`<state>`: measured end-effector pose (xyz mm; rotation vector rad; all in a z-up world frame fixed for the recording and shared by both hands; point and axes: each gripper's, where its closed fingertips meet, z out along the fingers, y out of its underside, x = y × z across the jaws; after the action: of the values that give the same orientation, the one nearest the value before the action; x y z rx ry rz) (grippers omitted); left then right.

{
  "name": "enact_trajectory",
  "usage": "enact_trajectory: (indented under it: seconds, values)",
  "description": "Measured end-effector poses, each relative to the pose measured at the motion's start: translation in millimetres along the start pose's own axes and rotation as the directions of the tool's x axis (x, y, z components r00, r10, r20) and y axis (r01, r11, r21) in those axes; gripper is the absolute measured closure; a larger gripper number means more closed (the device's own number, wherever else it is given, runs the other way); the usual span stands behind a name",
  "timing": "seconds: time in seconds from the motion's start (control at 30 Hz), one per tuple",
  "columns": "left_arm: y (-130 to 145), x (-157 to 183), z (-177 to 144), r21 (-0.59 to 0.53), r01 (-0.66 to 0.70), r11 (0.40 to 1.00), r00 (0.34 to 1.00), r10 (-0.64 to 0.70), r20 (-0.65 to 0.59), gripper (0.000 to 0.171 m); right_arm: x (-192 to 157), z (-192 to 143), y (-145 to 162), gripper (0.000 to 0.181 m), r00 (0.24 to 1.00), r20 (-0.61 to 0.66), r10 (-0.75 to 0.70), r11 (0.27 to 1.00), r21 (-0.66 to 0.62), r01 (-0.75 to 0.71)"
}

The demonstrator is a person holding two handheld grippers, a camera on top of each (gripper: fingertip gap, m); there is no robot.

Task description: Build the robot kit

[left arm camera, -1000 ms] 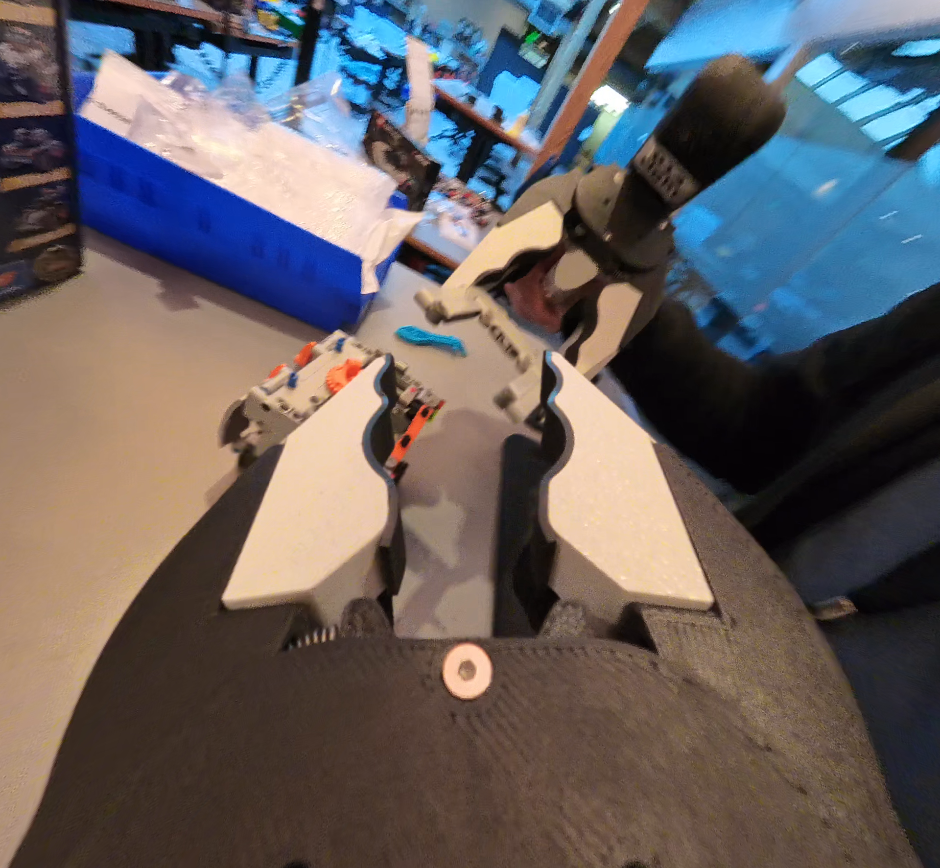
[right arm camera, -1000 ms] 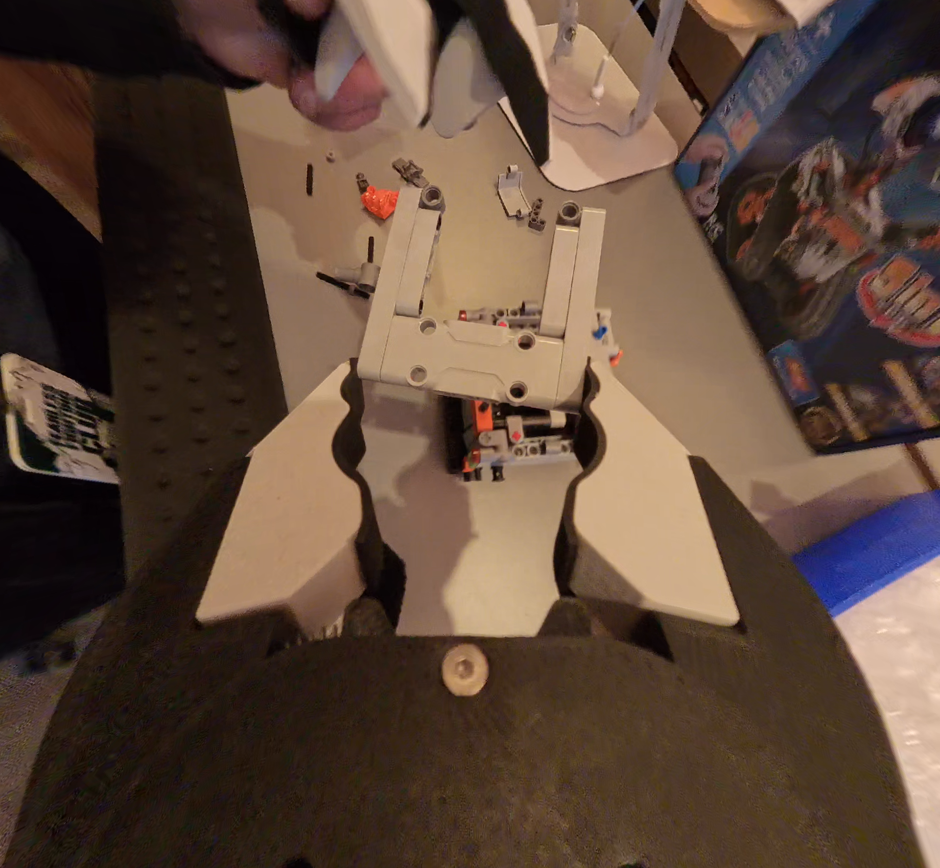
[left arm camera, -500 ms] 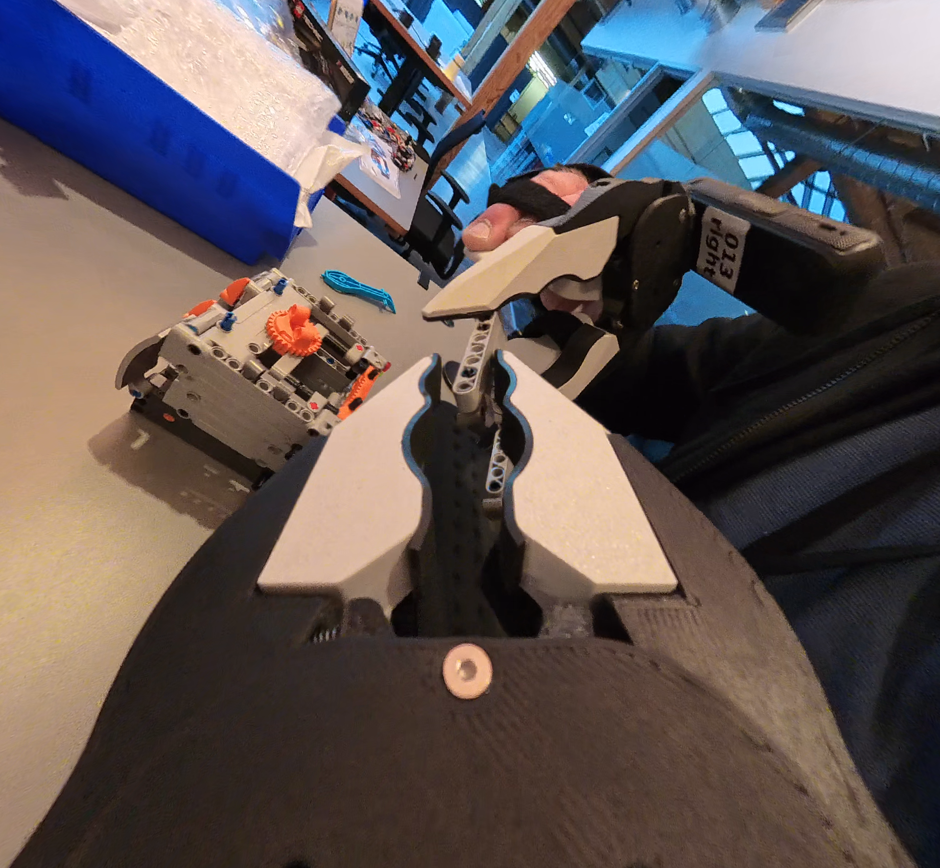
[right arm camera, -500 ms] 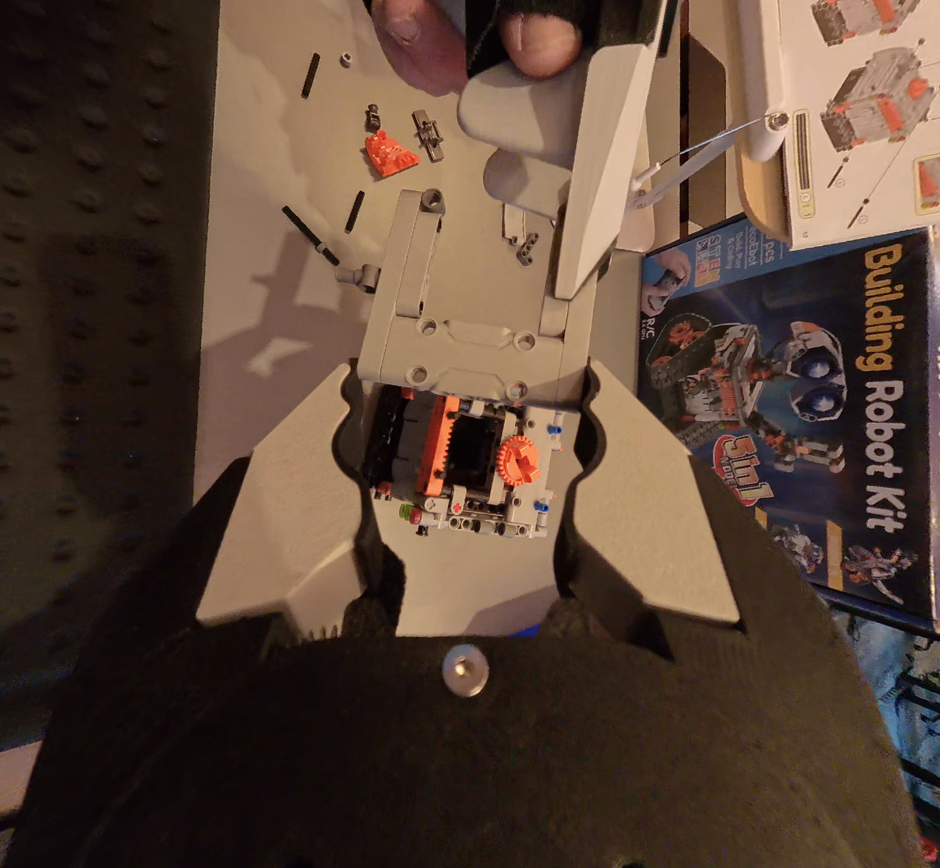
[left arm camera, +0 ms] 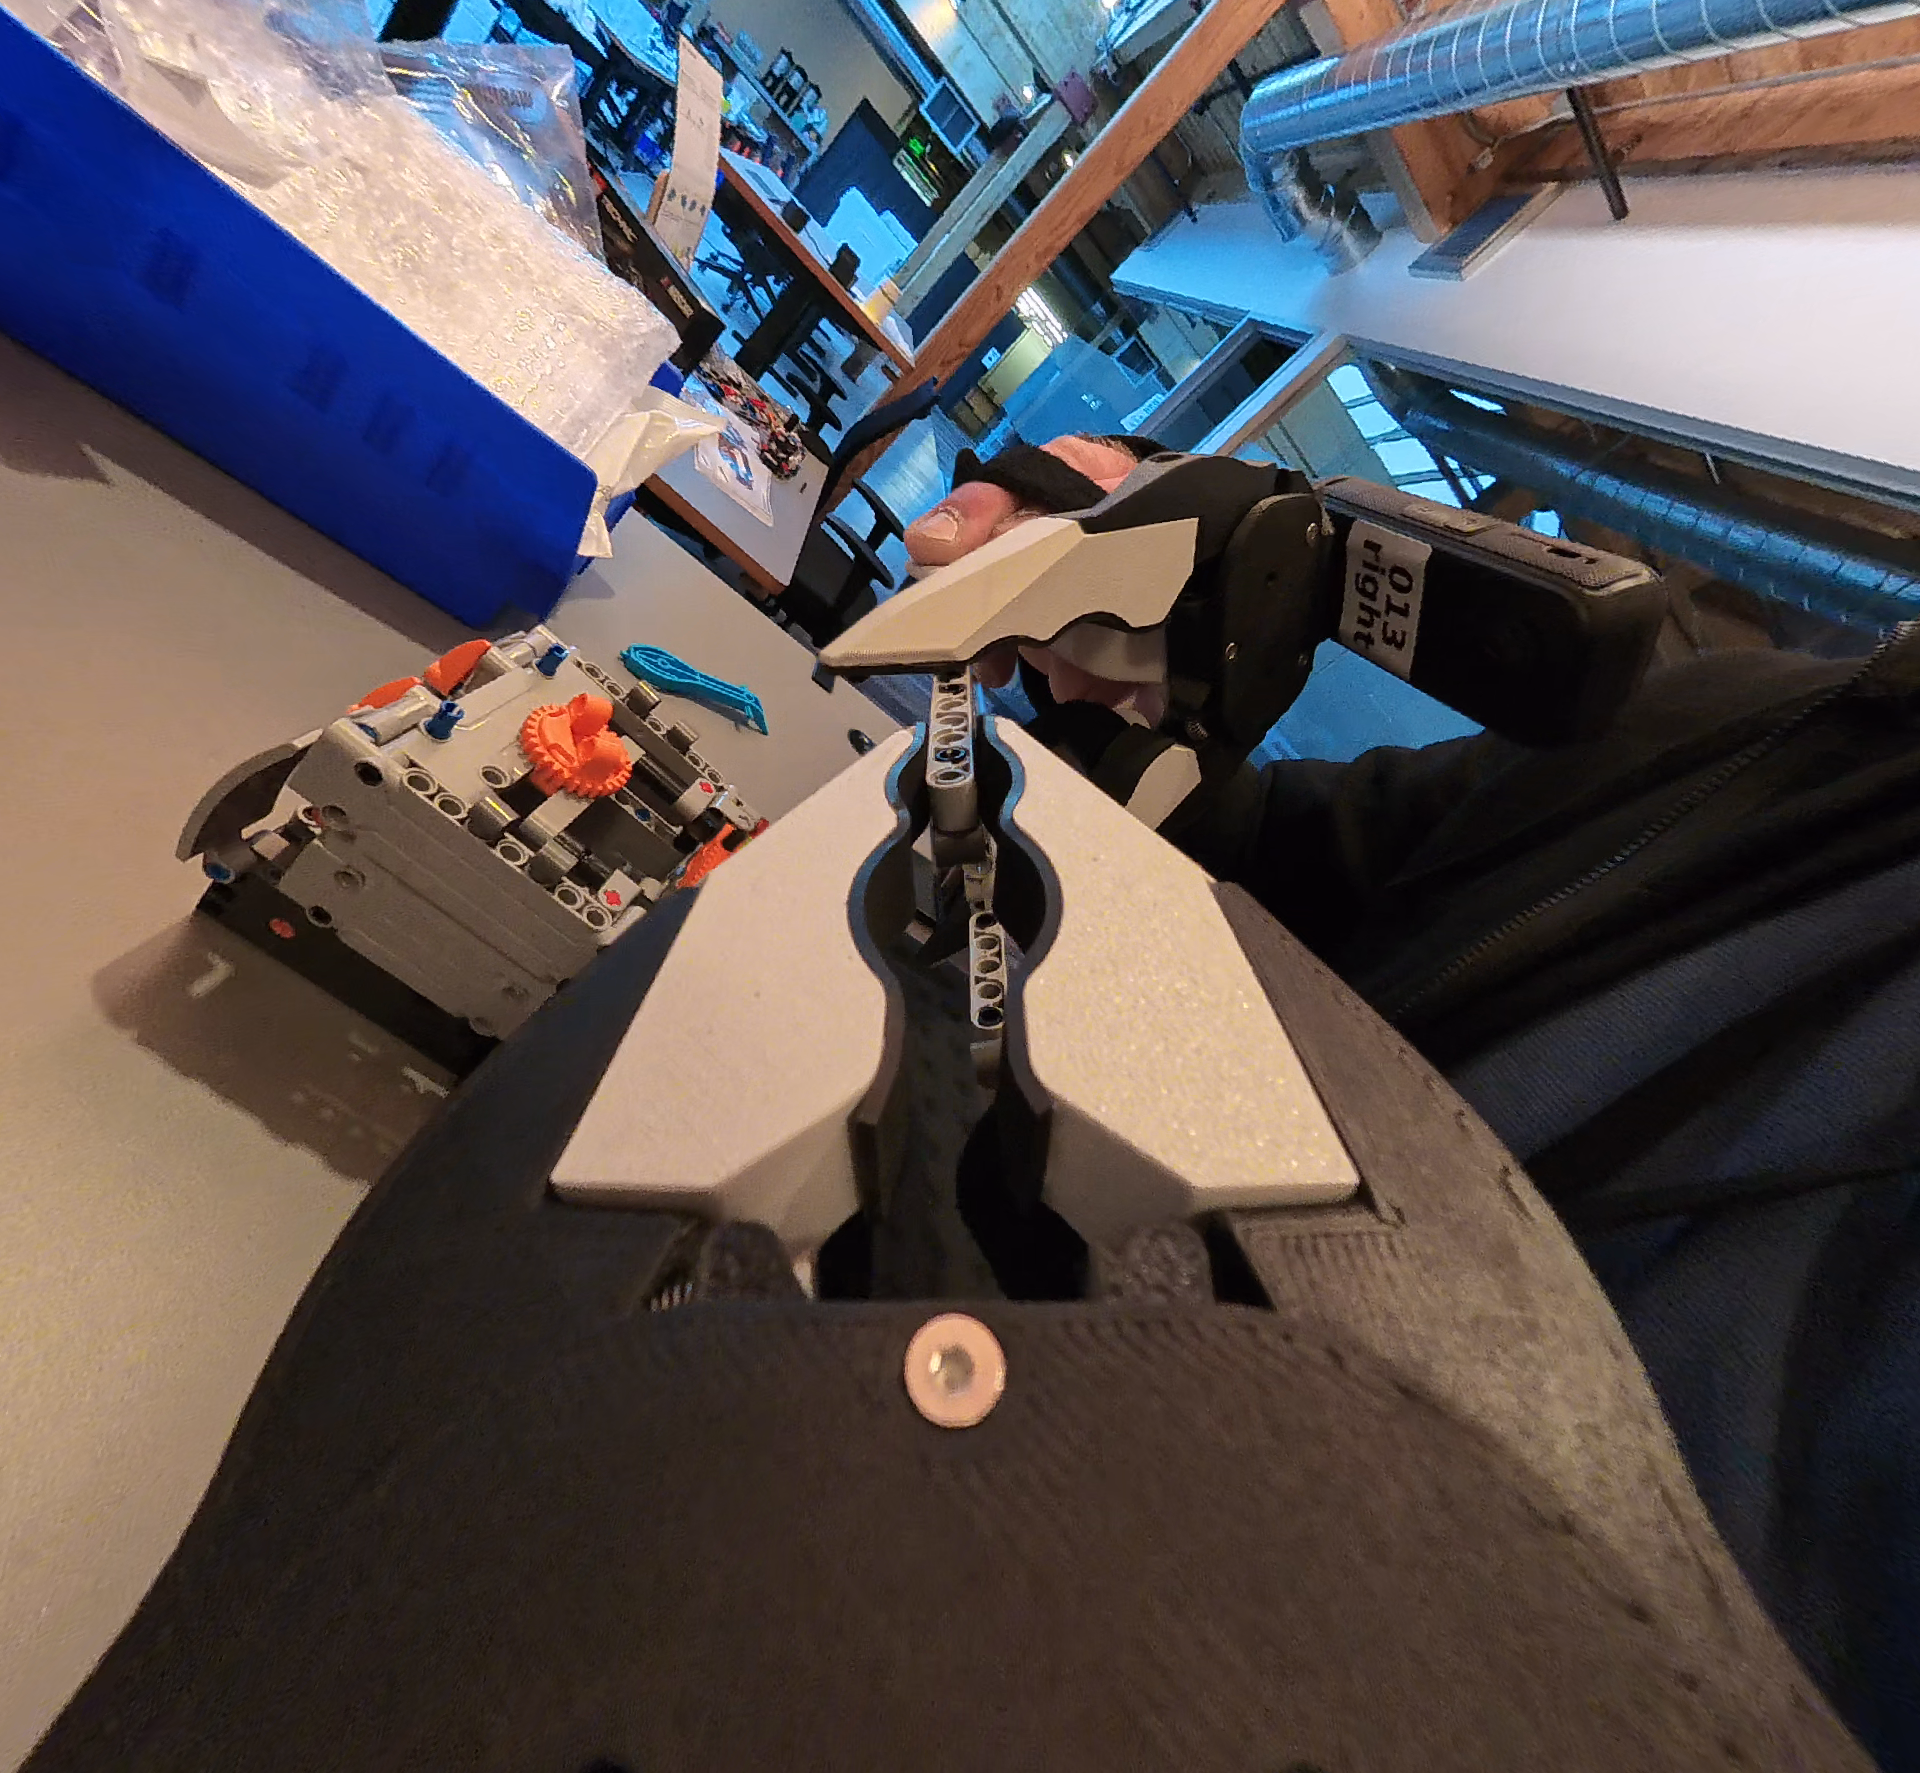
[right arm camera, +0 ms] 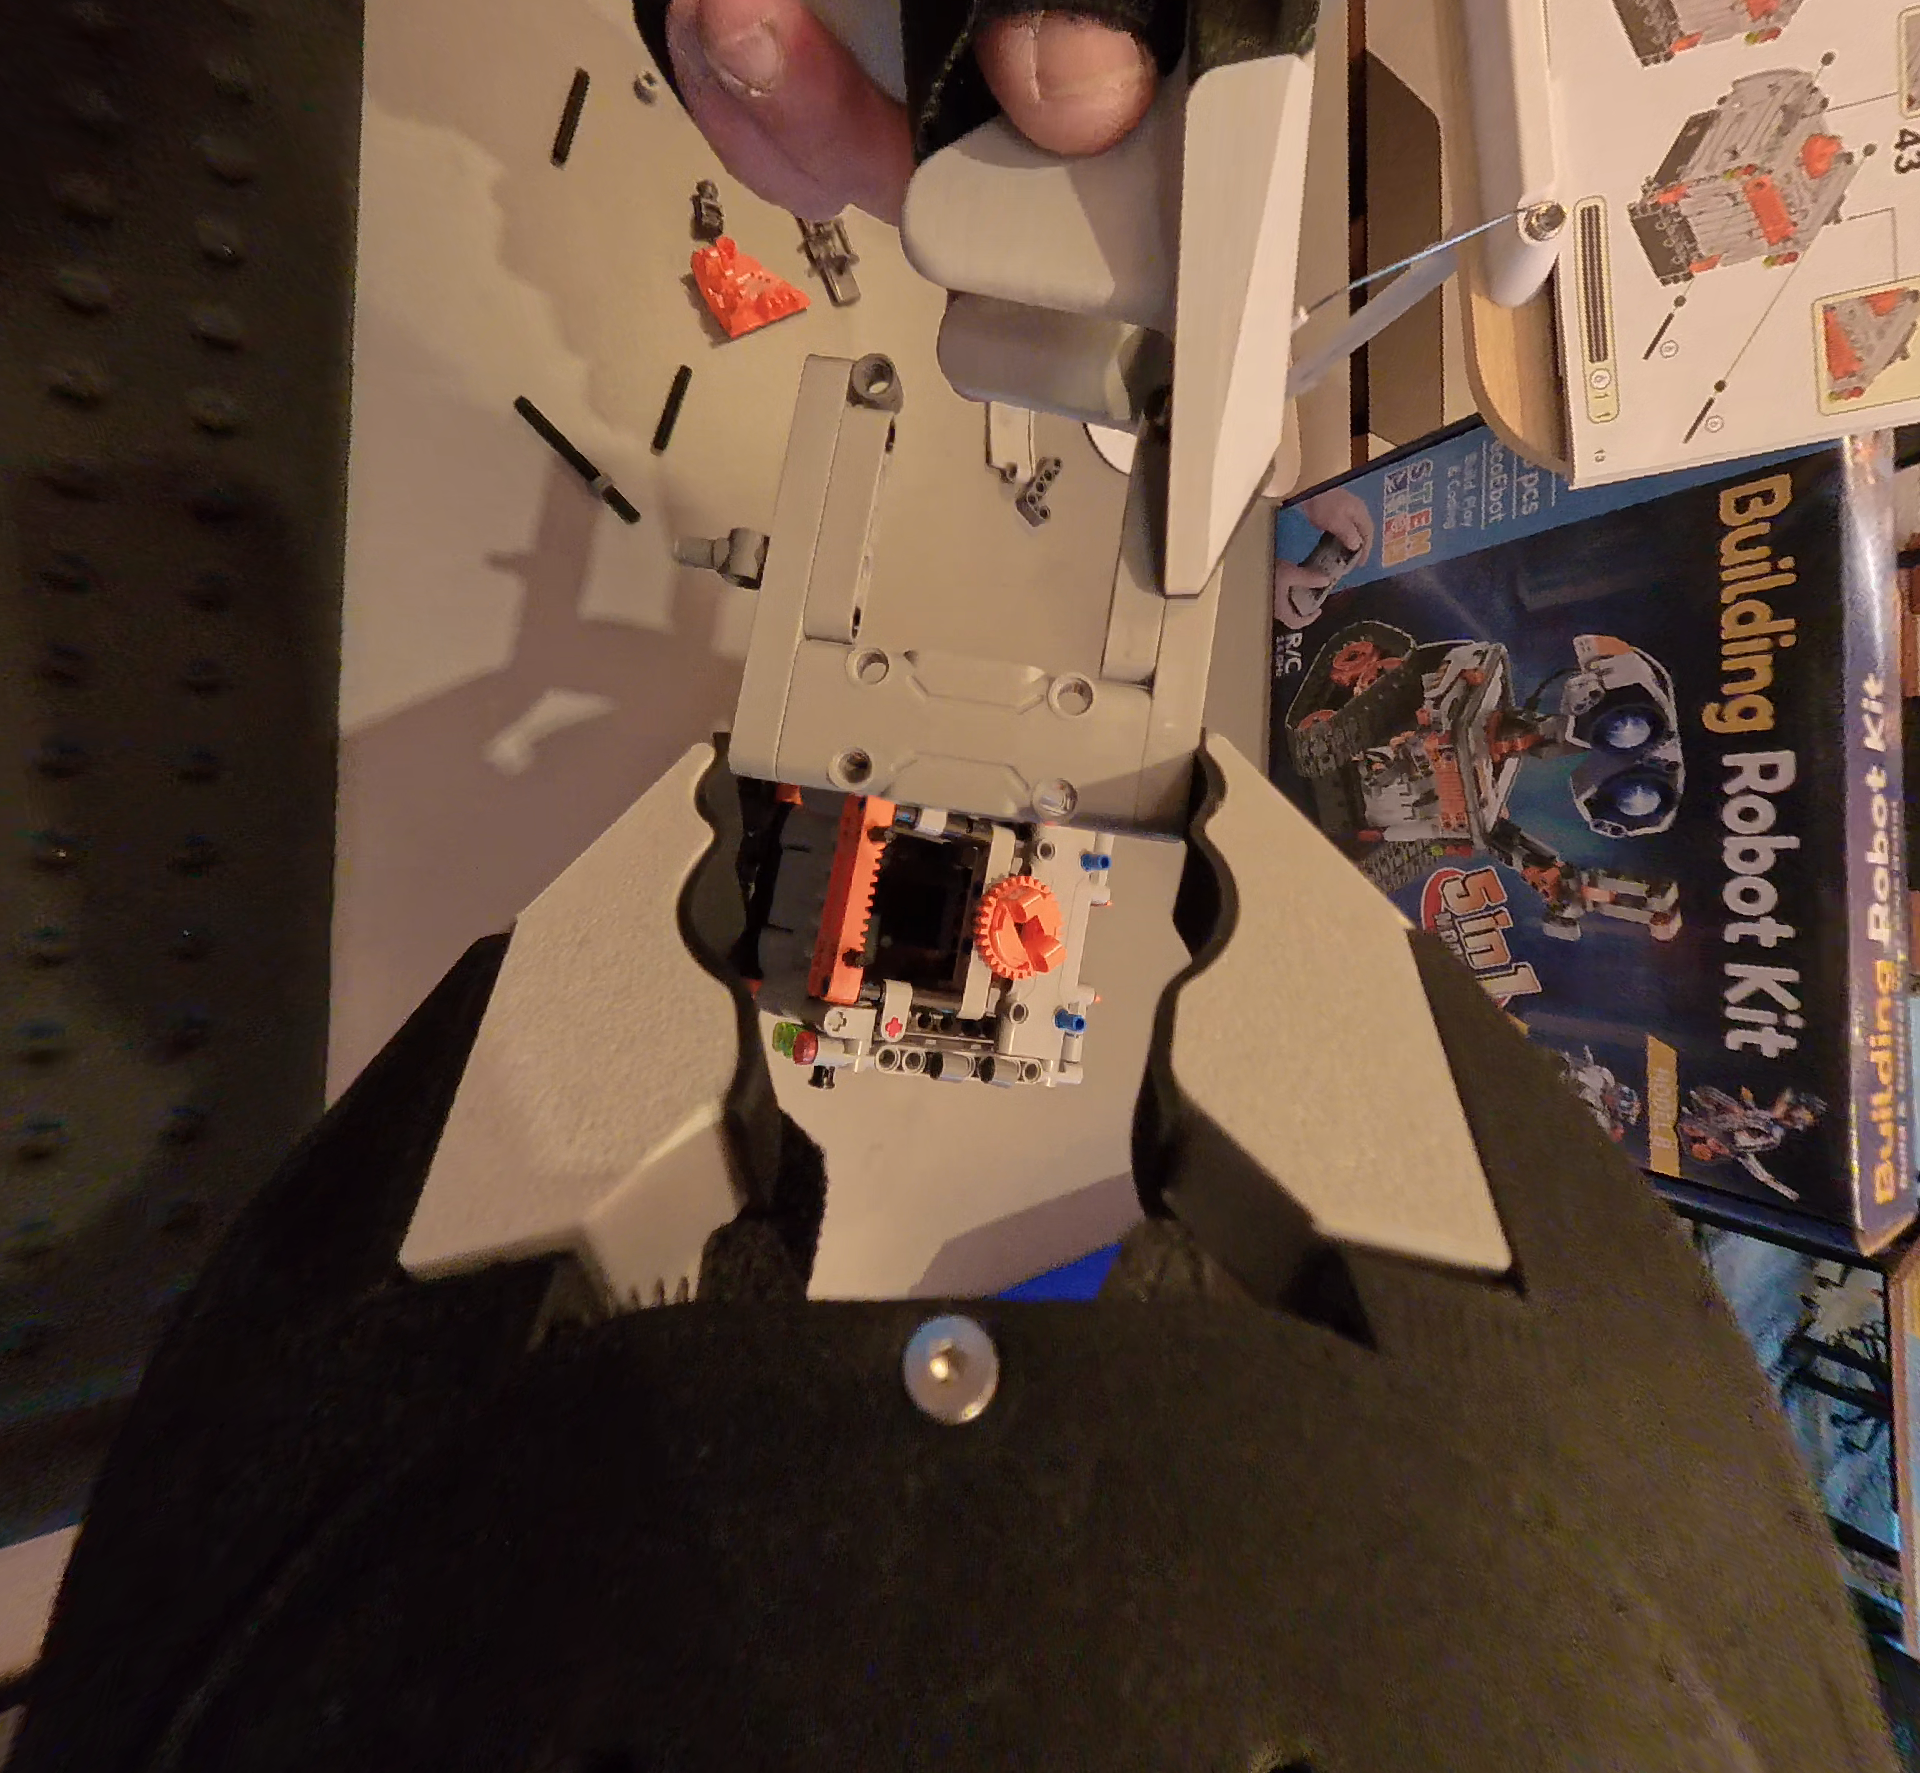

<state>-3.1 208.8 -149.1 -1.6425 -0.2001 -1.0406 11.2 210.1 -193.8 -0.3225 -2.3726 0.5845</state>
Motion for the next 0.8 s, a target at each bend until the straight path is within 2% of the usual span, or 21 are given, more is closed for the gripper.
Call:
enact_trajectory:
  seconds: [0.2,0.27,0.33,0.37,0.43,0.5,0.57,0.67,0.73,0.77,0.8]
  values:
    - [-7.9,-4.6,-1.7,0.069,-0.001,0.998,1.000,0.000,0.026,0.167,6.8,0.5,7.4,0.094,0.996,-0.011,0.089,0.996,0.011,-0.088]
    - [-14.8,-6.1,-5.8,0.124,0.013,0.992,1.000,-0.016,0.025,0.167,11.8,-4.6,7.5,0.092,0.980,-0.010,0.196,0.979,0.054,-0.195]
    - [-21.2,-10.1,-11.4,0.178,0.026,0.984,0.999,-0.033,0.035,0.167,17.1,-12.3,8.9,0.095,0.939,-0.005,0.345,0.933,0.112,-0.342]
    - [-23.5,-10.3,-13.3,0.199,0.032,0.979,0.999,-0.039,0.030,0.167,18.3,-16.3,6.8,0.096,0.896,0.026,0.443,0.883,0.160,-0.441]
    - [-28.6,-10.4,-16.0,0.250,0.035,0.968,0.999,-0.044,0.030,0.167,19.8,-24.5,-4.0,0.110,0.769,0.138,0.624,0.718,0.286,-0.634]
    - [-32.0,-4.9,-15.8,0.286,0.019,0.958,1.000,-0.023,0.008,0.167,16.6,-20.9,-6.1,0.109,0.639,0.220,0.737,0.565,0.319,-0.761]
    - [-33.1,-1.8,-12.6,0.299,0.002,0.954,1.000,-0.003,0.004,0.167,15.6,-15.7,-6.6,0.126,0.544,0.273,0.794,0.438,0.363,-0.822]
    - [-32.7,3.4,-6.2,0.305,0.004,0.952,1.000,0.006,-0.031,0.167,17.2,-17.5,-17.0,0.148,0.407,0.457,0.791,0.226,0.399,-0.888]
    - [-31.8,6.2,-3.5,0.306,0.005,0.952,0.999,0.011,-0.051,0.167,19.0,-22.0,-21.9,0.158,0.382,0.530,0.757,0.166,0.411,-0.897]
    - [-32.1,6.3,-3.5,0.314,0.002,0.949,0.999,0.014,-0.049,0.167,20.9,-23.2,-21.0,0.169,0.378,0.538,0.753,0.152,0.417,-0.896]
    - [-31.9,7.4,-3.8,0.318,0.001,0.948,0.998,0.018,-0.056,0.167,22.0,-24.7,-21.1,0.171,0.373,0.556,0.742,0.140,0.416,-0.899]
